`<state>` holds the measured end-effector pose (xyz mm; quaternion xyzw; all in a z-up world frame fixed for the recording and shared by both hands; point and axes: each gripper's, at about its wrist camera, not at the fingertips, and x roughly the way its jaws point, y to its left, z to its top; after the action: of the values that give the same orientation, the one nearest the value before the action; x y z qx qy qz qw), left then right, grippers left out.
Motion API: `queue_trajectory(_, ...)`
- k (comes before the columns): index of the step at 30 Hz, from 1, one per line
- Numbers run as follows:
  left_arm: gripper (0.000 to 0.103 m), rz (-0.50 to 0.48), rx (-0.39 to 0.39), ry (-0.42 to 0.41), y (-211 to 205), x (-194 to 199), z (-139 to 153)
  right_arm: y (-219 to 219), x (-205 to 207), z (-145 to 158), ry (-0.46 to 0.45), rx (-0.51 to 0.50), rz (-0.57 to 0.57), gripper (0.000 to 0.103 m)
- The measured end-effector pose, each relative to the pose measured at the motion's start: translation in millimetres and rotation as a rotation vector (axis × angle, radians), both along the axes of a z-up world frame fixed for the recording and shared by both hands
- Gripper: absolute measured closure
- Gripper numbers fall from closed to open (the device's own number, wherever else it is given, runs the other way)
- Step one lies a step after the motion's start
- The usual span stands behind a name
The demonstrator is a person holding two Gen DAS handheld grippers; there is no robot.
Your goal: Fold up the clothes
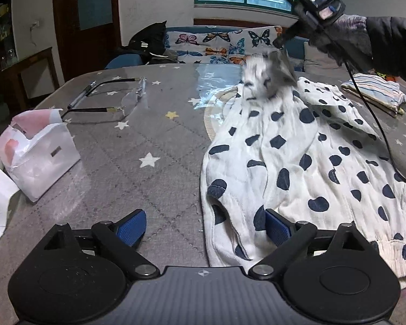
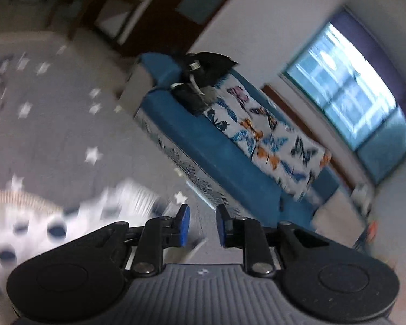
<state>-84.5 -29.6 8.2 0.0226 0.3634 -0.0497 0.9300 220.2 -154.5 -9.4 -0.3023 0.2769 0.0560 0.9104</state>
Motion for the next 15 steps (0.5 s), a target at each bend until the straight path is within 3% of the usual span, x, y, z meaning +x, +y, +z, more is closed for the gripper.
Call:
queue_trajectory(3, 0.008, 0.008, 0.015, -0.002, 2, 0, 1, -20, 4, 10, 0.068, 0.148, -0.023, 0.073)
queue_trajectory(7, 0.008, 0.013, 0.016, 0.002, 3, 0, 2, -33, 1, 1, 0.248, 0.291, 0.039, 0.068)
queue_trajectory(13, 0.000, 0.024, 0.027, 0.004, 1, 0, 2, -14, 1, -42, 0.385, 0.256, 0.091, 0.053)
queue_trajectory(15, 0.000, 0.023, 0.028, 0.010, 1, 1, 2, -8, 1, -50, 0.400, 0.259, 0.095, 0.053)
